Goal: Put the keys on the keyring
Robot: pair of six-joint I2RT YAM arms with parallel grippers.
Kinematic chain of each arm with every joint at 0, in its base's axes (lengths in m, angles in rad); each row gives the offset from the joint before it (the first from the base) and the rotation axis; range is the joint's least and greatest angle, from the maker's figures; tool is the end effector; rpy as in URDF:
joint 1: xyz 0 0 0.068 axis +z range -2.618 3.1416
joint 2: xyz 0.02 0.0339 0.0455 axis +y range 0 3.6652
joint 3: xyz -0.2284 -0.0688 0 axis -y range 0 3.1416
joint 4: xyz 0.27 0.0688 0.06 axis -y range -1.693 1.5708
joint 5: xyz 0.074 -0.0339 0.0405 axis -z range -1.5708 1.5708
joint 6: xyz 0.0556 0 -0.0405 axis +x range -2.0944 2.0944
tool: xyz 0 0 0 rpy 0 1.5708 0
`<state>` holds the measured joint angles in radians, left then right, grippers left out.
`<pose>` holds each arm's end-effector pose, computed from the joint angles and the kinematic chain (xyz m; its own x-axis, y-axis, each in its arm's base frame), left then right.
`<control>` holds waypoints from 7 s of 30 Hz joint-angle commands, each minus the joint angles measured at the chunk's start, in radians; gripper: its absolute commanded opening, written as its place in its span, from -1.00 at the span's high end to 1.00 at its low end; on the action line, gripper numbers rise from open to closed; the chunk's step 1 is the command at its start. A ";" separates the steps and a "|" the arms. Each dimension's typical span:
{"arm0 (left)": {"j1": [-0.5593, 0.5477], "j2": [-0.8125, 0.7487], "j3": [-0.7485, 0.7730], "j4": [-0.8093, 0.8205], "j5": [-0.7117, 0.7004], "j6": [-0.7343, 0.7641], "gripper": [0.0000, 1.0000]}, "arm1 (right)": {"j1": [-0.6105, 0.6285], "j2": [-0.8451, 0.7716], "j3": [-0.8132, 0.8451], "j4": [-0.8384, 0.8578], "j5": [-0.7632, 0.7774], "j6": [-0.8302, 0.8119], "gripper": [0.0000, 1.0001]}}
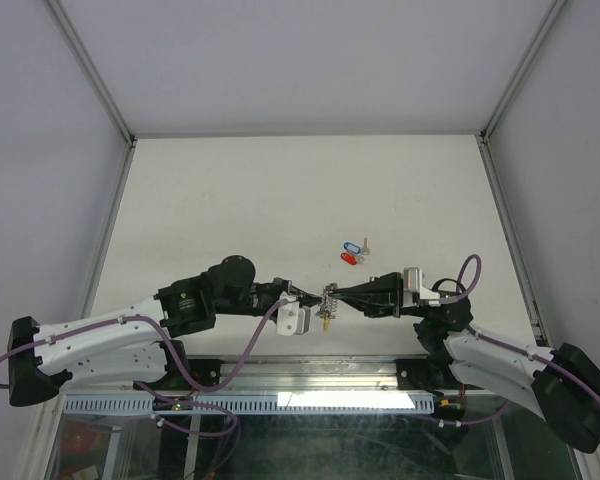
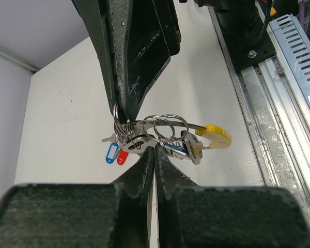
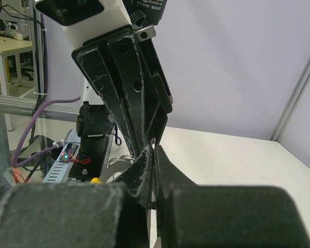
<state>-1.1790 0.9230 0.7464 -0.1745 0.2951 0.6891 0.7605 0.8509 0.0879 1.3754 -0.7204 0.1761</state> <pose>0.0912 -0.2631 0.2635 0.5272 0.3172 -0.7883 0.8465 -0.1149 0.5199 0.1202 0.1650 0.2086 0.2508 0.4203 -0.8721 -0.9680 0.1003 -0.2300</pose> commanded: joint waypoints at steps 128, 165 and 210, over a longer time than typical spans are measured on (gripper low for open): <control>-0.005 0.007 0.008 0.238 0.053 -0.115 0.72 | -0.004 -0.078 0.075 -0.064 -0.035 -0.023 1.00; -0.007 0.368 0.598 -0.781 -0.337 0.252 1.00 | -0.003 -0.214 0.241 -0.879 0.093 -0.243 0.33; -0.058 0.568 0.845 -1.023 -0.444 0.273 1.00 | 0.021 0.146 0.129 -0.201 0.141 -0.027 0.26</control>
<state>-1.2312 1.5242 1.5864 -1.2526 -0.1802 0.9688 0.7650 0.9646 0.1497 1.0702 -0.5552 0.1421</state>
